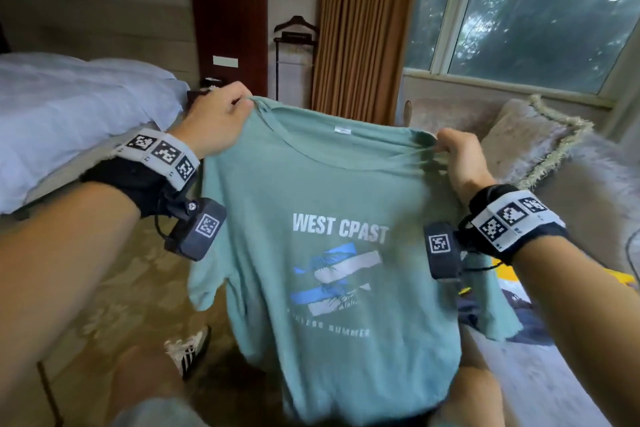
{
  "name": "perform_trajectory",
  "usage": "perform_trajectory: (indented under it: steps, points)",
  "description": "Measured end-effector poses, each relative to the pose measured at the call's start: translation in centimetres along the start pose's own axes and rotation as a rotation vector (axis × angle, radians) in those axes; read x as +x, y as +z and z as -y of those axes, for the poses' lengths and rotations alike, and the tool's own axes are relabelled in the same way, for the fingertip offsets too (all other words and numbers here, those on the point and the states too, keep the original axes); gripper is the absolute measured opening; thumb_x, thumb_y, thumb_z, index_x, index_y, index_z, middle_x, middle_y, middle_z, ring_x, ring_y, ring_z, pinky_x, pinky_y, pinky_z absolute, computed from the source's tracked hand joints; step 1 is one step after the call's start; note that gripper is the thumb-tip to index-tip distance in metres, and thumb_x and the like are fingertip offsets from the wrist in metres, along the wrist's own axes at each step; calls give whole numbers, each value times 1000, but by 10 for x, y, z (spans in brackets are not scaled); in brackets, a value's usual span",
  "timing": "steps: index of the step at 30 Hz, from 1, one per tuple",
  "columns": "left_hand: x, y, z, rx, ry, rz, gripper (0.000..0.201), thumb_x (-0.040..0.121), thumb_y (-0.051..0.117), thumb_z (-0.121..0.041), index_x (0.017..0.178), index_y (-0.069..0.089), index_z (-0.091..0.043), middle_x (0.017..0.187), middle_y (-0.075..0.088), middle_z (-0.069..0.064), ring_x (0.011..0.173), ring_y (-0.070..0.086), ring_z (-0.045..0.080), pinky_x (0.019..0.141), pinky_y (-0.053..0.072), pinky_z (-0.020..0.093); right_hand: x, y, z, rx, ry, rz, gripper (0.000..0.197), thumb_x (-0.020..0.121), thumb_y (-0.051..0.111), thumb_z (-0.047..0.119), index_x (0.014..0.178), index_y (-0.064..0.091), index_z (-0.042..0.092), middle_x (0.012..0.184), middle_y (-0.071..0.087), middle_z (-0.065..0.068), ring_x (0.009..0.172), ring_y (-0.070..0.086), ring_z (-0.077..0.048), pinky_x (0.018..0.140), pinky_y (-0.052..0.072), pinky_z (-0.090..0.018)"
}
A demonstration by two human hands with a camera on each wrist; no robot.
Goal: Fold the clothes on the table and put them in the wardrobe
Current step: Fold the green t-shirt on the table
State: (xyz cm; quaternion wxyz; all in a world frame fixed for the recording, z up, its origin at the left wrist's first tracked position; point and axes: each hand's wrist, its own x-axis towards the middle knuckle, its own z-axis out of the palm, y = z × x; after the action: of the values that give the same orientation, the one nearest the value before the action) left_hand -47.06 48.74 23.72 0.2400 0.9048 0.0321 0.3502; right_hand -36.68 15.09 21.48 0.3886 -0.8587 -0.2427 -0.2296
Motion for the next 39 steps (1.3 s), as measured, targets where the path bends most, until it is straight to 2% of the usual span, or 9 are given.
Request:
perform_trajectory:
  steps: [4, 11, 15, 18, 22, 26, 30, 35, 39]
  points:
    - [13, 41, 31, 13, -88, 105, 18, 100, 42, -24, 95, 56, -14, 76, 57, 7, 78, 53, 31, 70, 38, 35, 16, 29, -17, -84, 259, 222, 24, 72, 39, 29, 75, 55, 12, 85, 53, -13, 83, 45, -22, 70, 33, -29]
    - [32, 122, 84, -202, -278, 376, 52, 65, 78, -59, 84, 57, -15, 86, 63, 6, 76, 54, 17, 74, 41, 32, 43, 106, -103, -1, 496, 85, 17, 78, 59, 17, 87, 74, 15, 95, 74, -16, 98, 67, -31, 83, 50, -33]
    - [34, 183, 128, -83, -424, 705, 28, 73, 83, -19, 91, 63, -12, 101, 69, 11, 93, 65, 28, 84, 50, 38, 46, 146, -152, -182, 569, 141, 28, 85, 57, 10, 105, 76, 12, 107, 71, -21, 108, 62, -37, 89, 46, -33]
    - [36, 222, 151, 119, -410, 613, 21, 84, 73, -16, 90, 69, 4, 80, 62, 12, 76, 55, 24, 61, 38, 29, 45, 170, -177, -307, 603, 122, 35, 83, 52, 20, 109, 75, 20, 111, 68, -23, 110, 57, -41, 92, 46, -38]
    - [46, 266, 168, 518, -357, 435, 27, 86, 68, -39, 86, 73, -13, 101, 62, 15, 105, 52, 31, 98, 30, 37, 58, 203, -200, -247, 761, 128, 33, 86, 55, 21, 114, 73, 28, 109, 71, -16, 103, 65, -37, 87, 52, -38]
    - [63, 310, 186, 591, -511, 468, 22, 92, 61, -25, 94, 73, -7, 96, 67, 16, 89, 62, 34, 68, 41, 34, 74, 245, -227, -128, 875, 132, 37, 80, 54, 29, 112, 74, 29, 104, 73, -12, 101, 68, -33, 90, 54, -35]
    - [63, 337, 203, 451, -599, 337, 23, 96, 49, -9, 103, 71, -6, 92, 69, 17, 92, 63, 36, 67, 42, 34, 78, 275, -249, -123, 812, 161, 31, 92, 56, 25, 121, 66, 23, 115, 69, -9, 110, 60, -32, 86, 44, -30]
    - [47, 363, 215, 152, -500, 527, 52, 98, 52, -27, 146, 34, -17, 129, 55, 16, 116, 53, 34, 92, 43, 38, 71, 309, -272, -86, 716, 401, 69, 93, 61, 35, 152, 27, 34, 147, 47, -8, 134, 45, -33, 112, 34, -36]
    - [57, 386, 231, 314, -479, 786, 89, 95, 43, -57, 152, -16, -24, 163, 1, 9, 150, 0, 25, 120, 5, 43, 87, 330, -286, -205, 591, 550, 93, 93, 57, 47, 156, -10, 35, 164, 18, 0, 151, 15, -19, 123, 5, -42]
